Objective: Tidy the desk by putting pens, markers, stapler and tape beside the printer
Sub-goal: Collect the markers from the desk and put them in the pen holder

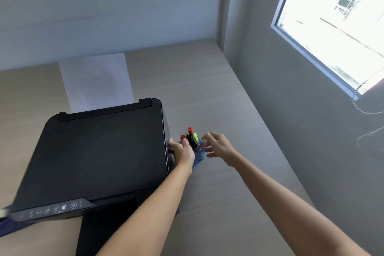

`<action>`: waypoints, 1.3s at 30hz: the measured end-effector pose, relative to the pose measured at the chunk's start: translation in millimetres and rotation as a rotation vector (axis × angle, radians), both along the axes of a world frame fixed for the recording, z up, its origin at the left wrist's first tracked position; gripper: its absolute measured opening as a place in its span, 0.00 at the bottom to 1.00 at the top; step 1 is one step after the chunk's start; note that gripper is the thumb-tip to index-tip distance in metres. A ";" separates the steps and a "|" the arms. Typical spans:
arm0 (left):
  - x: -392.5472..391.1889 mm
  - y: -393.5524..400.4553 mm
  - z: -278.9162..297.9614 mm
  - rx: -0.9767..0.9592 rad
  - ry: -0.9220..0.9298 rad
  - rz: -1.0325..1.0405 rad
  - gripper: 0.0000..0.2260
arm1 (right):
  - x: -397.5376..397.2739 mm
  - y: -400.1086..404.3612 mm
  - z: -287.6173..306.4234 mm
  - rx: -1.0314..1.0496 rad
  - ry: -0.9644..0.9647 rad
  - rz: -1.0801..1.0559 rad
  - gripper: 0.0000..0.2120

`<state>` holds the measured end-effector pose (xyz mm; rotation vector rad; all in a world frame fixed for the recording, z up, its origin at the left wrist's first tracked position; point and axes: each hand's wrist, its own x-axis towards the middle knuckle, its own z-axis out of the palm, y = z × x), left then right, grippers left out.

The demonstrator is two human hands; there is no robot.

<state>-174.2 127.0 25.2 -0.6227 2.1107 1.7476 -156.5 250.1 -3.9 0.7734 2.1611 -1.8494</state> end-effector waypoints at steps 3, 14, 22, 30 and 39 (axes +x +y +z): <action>-6.3 1.2 -10.4 0.201 -0.111 -0.003 0.31 | 0.1 -2.3 -6.2 -0.059 -0.027 -0.070 0.18; -38.4 4.3 -3.1 0.339 -0.211 0.067 0.19 | -7.9 -10.1 -9.6 -0.244 0.031 -0.234 0.27; -43.5 2.9 30.4 0.338 -0.302 0.023 0.24 | -11.8 -6.2 -2.2 -0.234 0.018 -0.212 0.28; -36.5 -14.0 104.4 0.279 -0.162 -0.149 0.26 | -2.0 -11.6 67.1 0.199 0.142 -0.360 0.25; -31.4 -173.1 165.0 0.423 0.117 -0.177 0.24 | -33.0 -126.1 150.9 0.222 0.362 -0.154 0.23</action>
